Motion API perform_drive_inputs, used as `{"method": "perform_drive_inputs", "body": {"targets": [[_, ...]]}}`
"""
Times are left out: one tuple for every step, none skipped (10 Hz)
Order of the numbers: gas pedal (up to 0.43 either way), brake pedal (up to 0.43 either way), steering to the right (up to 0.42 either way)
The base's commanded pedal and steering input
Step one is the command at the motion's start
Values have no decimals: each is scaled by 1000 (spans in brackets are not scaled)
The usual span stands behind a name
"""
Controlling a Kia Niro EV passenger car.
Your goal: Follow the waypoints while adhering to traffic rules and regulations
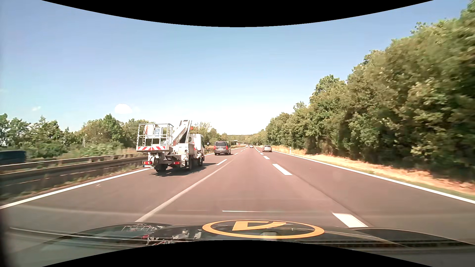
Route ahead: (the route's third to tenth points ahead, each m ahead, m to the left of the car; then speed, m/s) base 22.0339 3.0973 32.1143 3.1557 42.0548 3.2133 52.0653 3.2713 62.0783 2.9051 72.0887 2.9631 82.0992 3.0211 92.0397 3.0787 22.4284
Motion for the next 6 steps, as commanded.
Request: {"method": "perform_drive_inputs", "body": {"targets": [[177, 0, 0], [177, 0, -1], [177, 0, 0], [189, 0, -1], [189, 0, -1], [189, 0, -2]]}}
